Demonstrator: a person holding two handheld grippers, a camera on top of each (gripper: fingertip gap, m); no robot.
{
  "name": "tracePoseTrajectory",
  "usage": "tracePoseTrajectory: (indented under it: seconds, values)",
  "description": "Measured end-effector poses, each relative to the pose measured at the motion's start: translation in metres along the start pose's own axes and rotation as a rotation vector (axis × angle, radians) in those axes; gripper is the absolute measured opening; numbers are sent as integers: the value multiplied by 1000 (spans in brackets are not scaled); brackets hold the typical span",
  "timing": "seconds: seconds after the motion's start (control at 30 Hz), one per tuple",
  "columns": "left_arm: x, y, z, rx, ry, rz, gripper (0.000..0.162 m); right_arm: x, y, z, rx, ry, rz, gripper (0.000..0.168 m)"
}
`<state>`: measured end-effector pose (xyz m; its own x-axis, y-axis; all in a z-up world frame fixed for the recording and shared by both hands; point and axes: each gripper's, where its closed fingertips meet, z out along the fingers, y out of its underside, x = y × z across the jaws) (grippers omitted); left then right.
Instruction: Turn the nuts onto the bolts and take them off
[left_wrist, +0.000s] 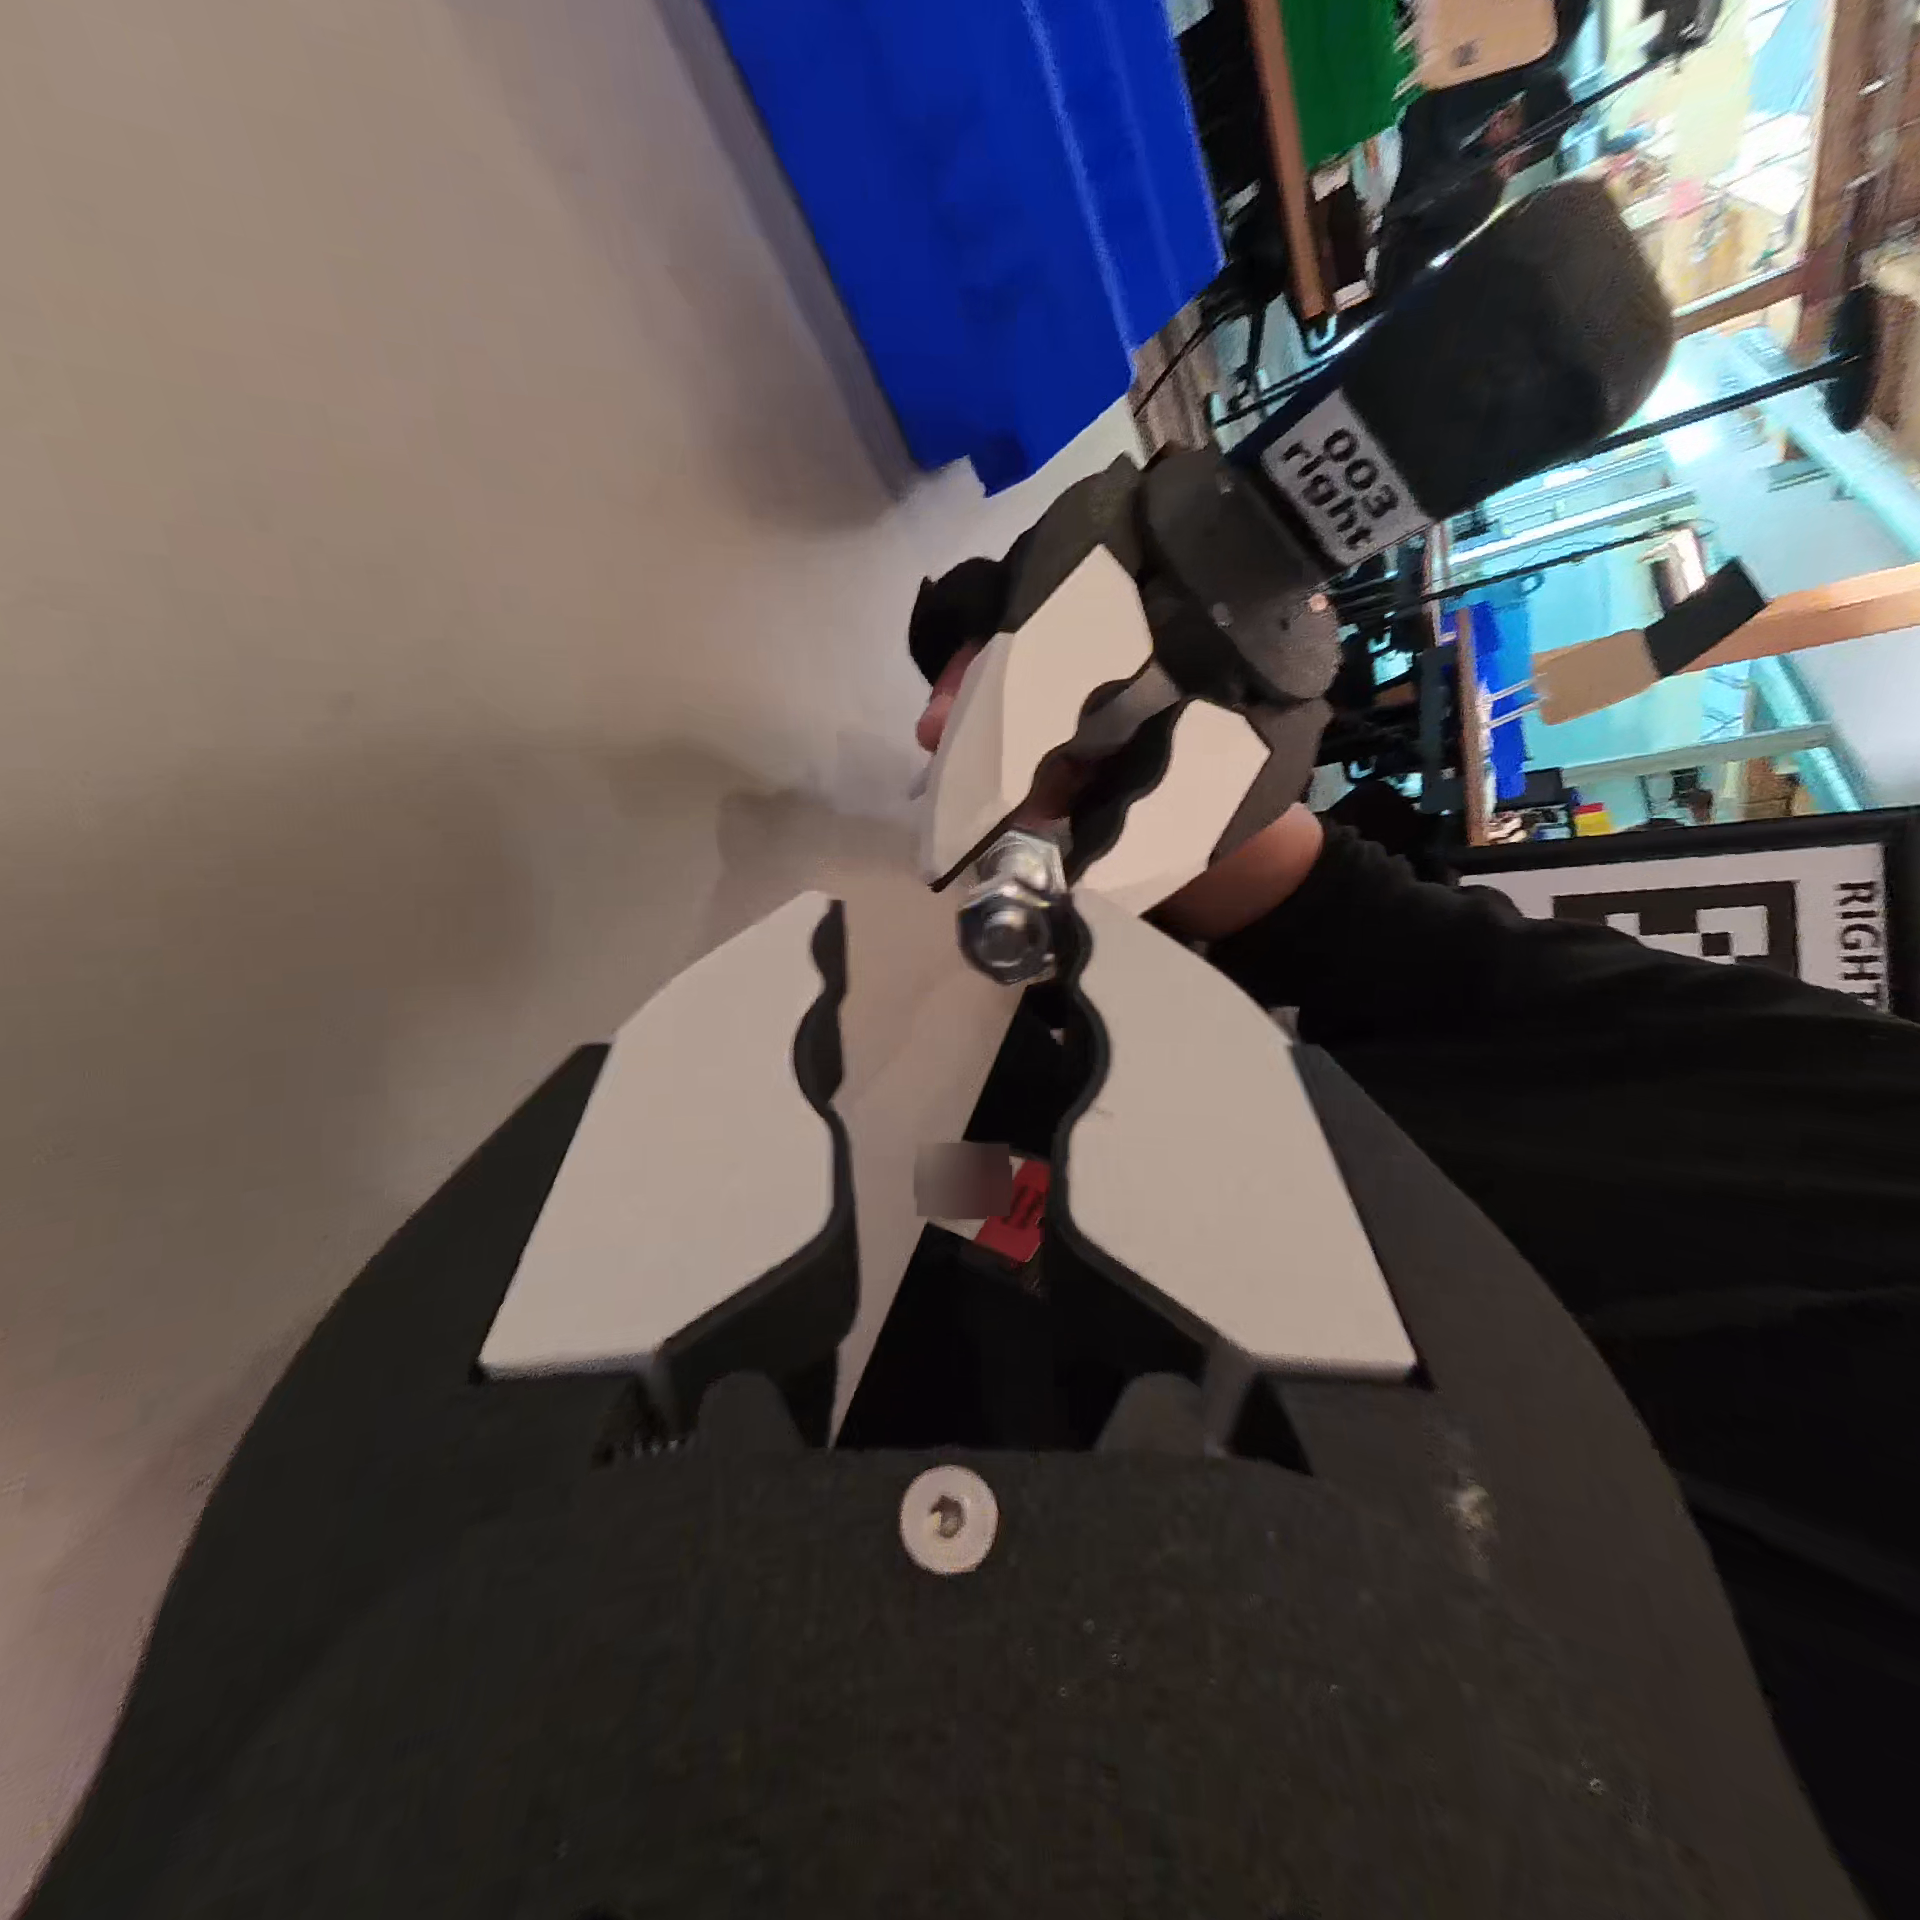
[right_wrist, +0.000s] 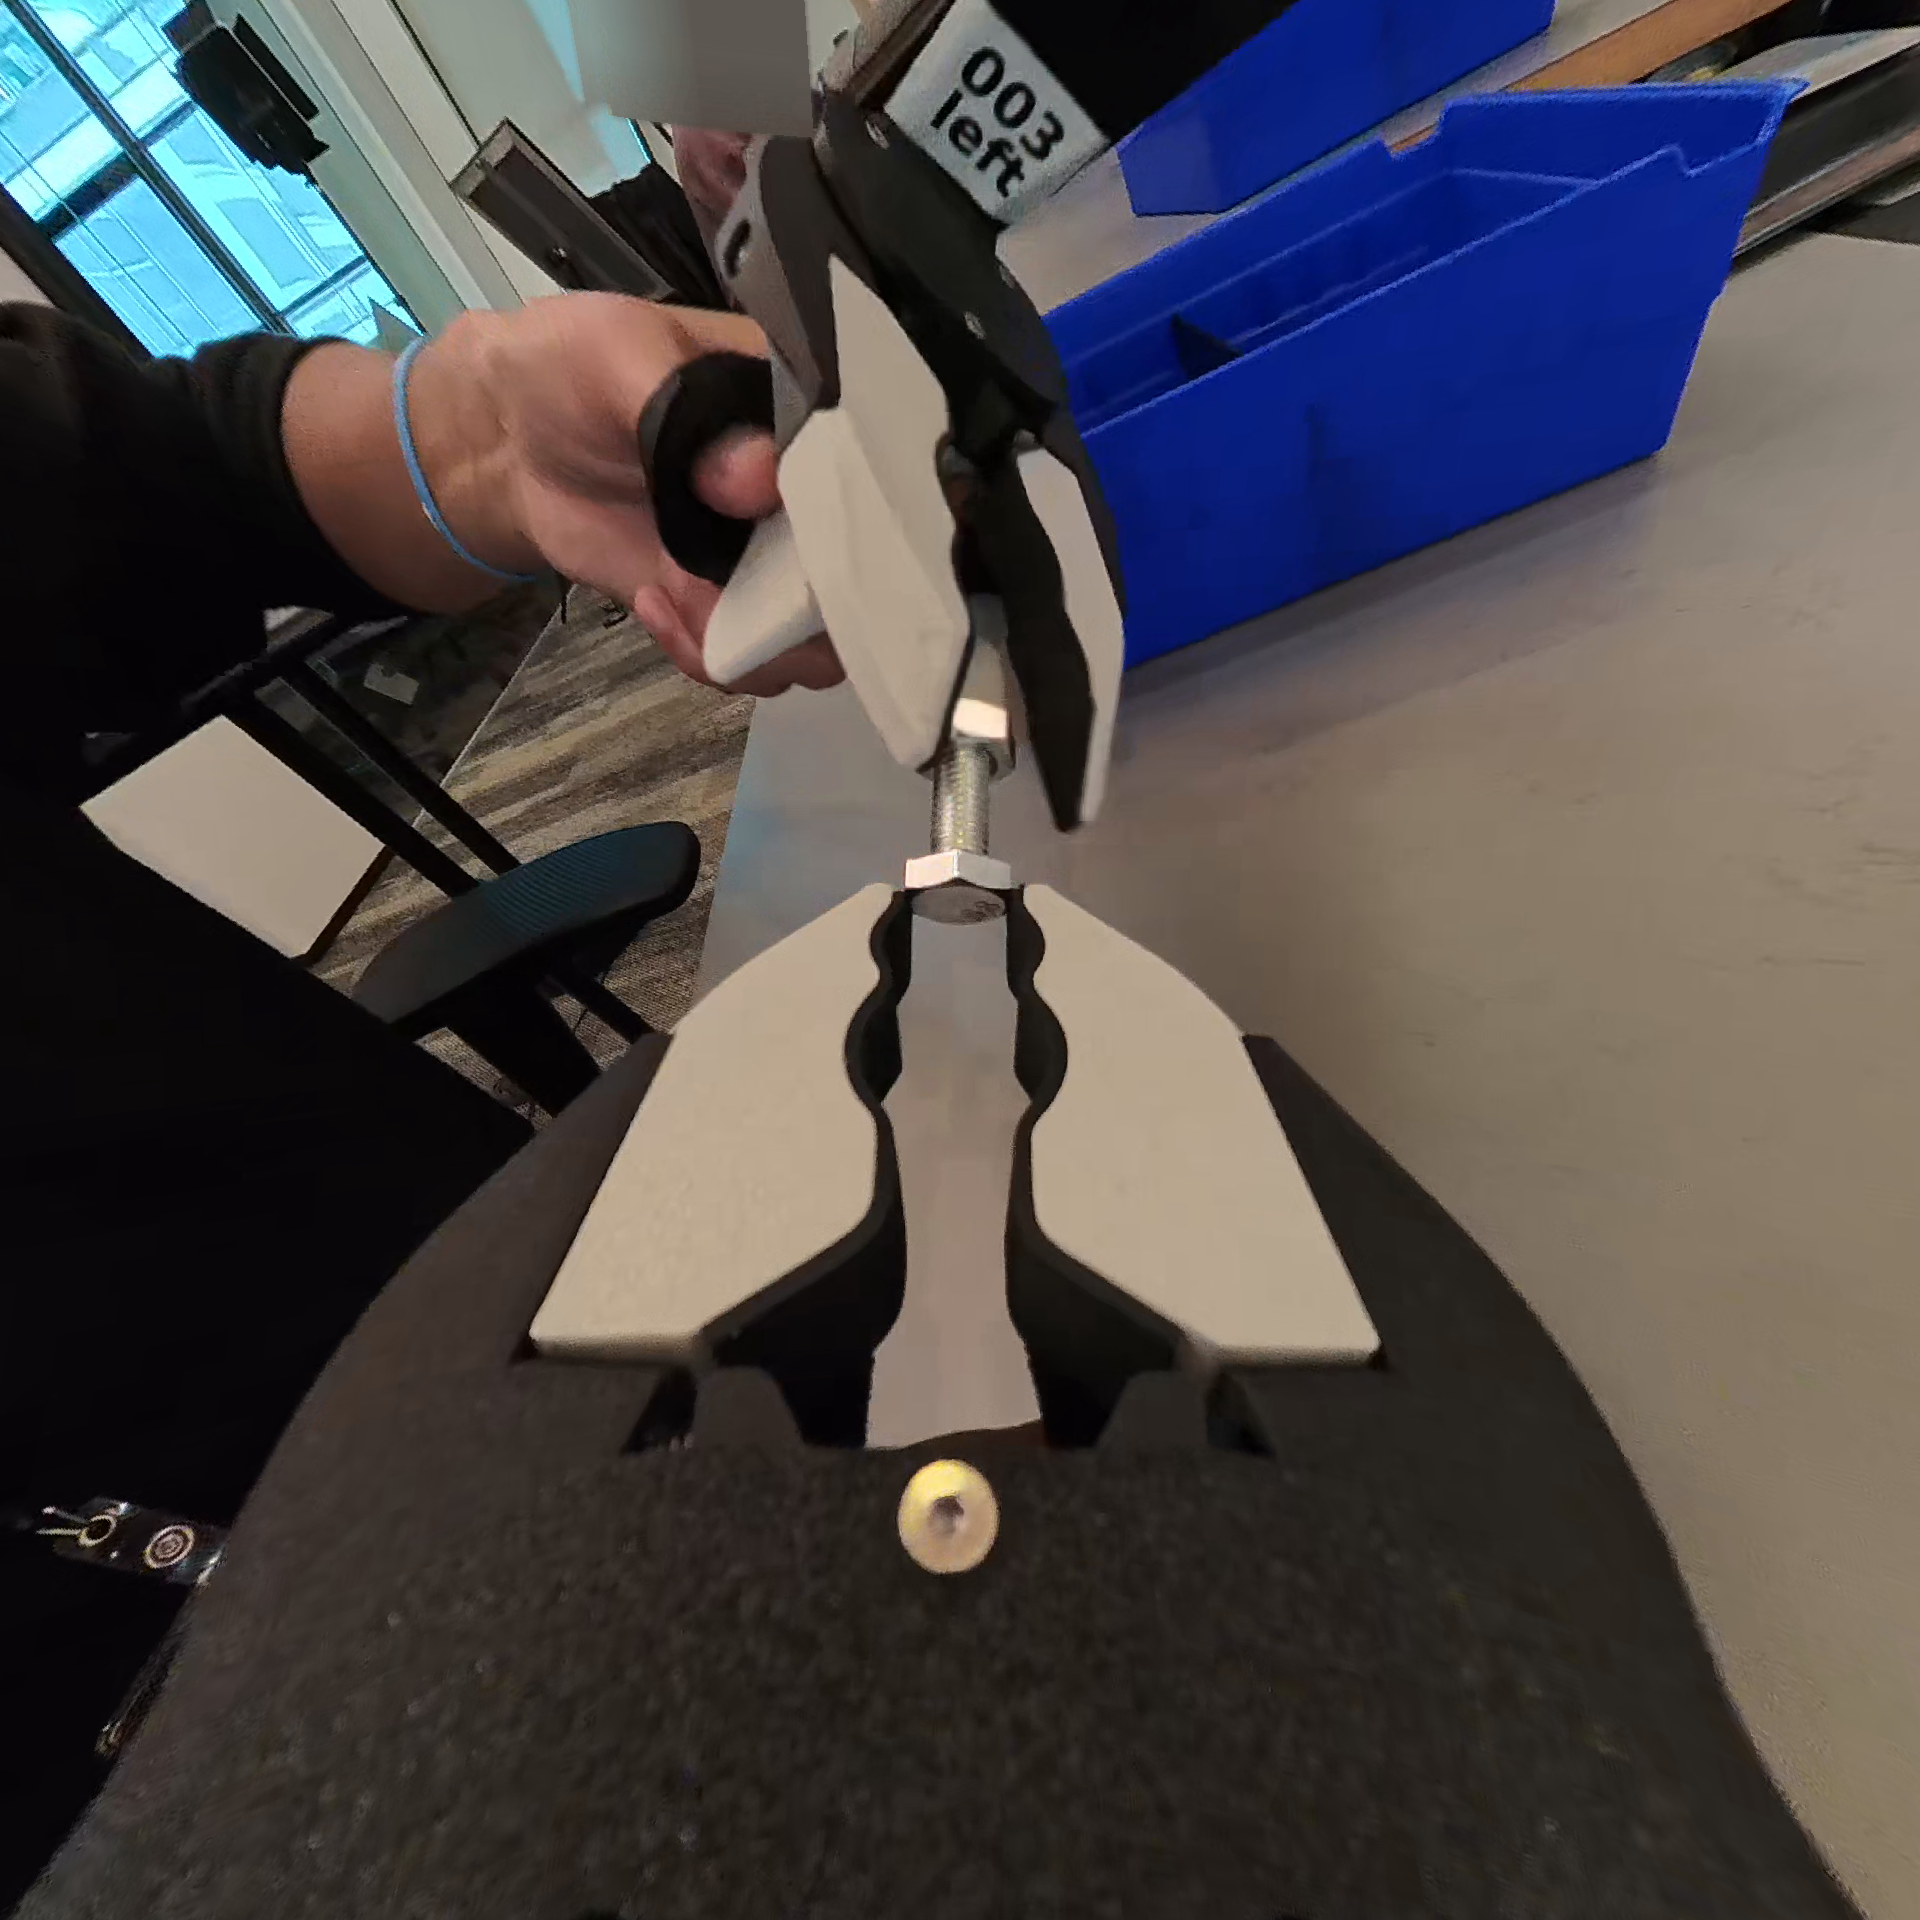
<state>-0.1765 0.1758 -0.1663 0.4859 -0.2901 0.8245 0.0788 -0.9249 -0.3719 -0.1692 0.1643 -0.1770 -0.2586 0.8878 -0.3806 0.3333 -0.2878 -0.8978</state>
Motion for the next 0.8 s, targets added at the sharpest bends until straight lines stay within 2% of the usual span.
tracePoseTrajectory:
  seconds: [0.03,0.1,0.23,0.37,0.5,0.57,0.6,0.67,0.73,0.8]
  values:
    - [5,1,1,-12,25,-1,19,2,1,0,-7,13,-1,18]
    - [5,3,3,-43,8,31,18,2,2,-2,-8,-2,13,18]
    - [11,2,2,-78,-30,291,17,-3,-4,-6,36,-93,137,18]
    - [20,-5,1,-107,-144,802,17,-11,-16,-12,122,-275,363,17]
    - [25,-10,-1,-149,-322,1393,17,-16,-24,-17,180,-420,536,17]
    - [26,-11,-2,-161,-382,1565,18,-17,-25,-17,199,-451,558,17]
    - [27,-11,-2,-164,-392,1571,24,-17,-25,-17,202,-452,553,17]
    - [34,-13,-7,-122,-354,1461,37,-13,-21,-16,184,-411,528,17]
    - [36,-23,-16,-37,-333,1257,50,-12,-21,-17,185,-395,499,17]
    - [25,-26,-21,-8,-309,985,54,-12,-21,-16,186,-373,458,17]
